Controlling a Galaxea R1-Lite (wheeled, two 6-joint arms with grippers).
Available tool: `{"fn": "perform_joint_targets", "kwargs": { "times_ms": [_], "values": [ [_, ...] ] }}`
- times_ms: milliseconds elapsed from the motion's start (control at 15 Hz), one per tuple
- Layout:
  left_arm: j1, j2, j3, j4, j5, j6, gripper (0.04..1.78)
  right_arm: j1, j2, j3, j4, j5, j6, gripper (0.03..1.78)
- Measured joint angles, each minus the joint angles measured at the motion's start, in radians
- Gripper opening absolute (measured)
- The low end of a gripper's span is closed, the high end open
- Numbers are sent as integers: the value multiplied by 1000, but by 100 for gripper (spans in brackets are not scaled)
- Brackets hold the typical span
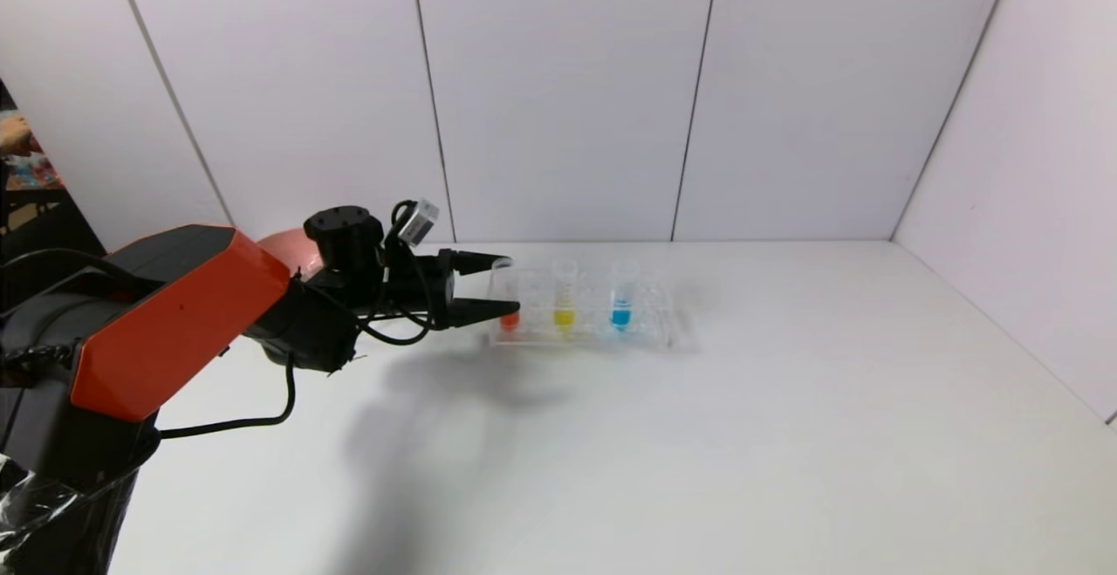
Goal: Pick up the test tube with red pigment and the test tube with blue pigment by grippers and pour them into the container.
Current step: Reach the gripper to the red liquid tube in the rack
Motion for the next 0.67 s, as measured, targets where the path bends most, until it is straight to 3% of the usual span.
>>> {"fn": "perform_joint_targets", "kwargs": {
  "times_ms": [467, 667],
  "values": [
    [-4, 19, -11, 8, 0, 2, 177, 0, 0, 0, 0, 0, 0, 177],
    [-11, 27, -16, 20, -1, 1, 162, 0, 0, 0, 0, 0, 0, 177]
  ]
}}
